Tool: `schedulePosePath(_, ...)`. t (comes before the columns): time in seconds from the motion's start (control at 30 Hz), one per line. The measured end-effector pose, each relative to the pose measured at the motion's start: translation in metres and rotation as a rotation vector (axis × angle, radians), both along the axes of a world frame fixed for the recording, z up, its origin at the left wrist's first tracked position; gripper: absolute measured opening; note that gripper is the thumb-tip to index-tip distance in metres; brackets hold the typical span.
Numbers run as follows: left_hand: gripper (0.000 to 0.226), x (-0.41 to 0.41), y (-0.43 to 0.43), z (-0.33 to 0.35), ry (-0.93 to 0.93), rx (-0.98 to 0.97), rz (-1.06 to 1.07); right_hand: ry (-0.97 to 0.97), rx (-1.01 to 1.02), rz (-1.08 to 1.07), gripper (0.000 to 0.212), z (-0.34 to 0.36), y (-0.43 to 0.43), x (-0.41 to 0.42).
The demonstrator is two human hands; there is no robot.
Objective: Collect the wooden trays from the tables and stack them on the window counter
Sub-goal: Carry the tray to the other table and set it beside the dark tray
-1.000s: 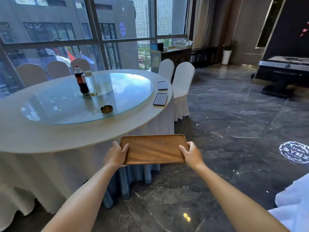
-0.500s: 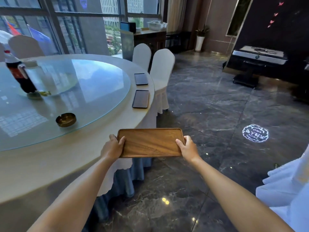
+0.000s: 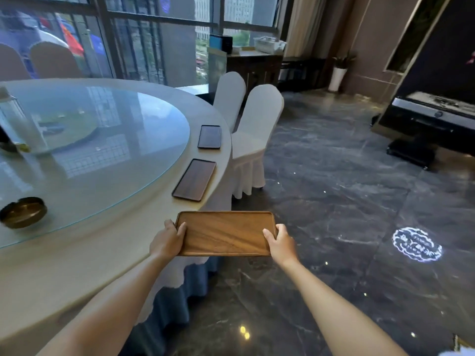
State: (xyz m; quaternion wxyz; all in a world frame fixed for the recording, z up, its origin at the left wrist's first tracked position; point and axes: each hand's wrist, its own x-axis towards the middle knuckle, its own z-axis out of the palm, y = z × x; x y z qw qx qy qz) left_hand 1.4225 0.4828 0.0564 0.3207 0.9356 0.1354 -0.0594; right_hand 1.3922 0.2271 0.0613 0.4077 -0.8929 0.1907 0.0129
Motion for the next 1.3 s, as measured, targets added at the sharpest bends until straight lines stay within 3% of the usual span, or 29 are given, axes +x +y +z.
schedulePosePath(0.27, 0.046, 0.086, -0.033, -0.01, -0.016, 0.009, 0.178, 0.016, -0.023, 0.216, 0.049, -0.002, -0.039, 0.134)
schedulePosePath(0.73, 0.042, 0.248, -0.012, -0.066, -0.002, -0.082, 0.64, 0.079, -0.193, 0.634, 0.045, -0.034, 0.017, 0.4)
schedulePosePath(1.07, 0.043, 0.26, -0.029, -0.088, 0.154, -0.053, 0.909, 0.157, -0.349, 0.965, 0.039, -0.065, 0.062, 0.496)
schedulePosePath(1.3, 0.042, 0.264, -0.063, -0.095, 0.235, -0.012, 1.128, 0.085, -0.471, 1.35, 0.039, -0.074, 0.079, 0.538)
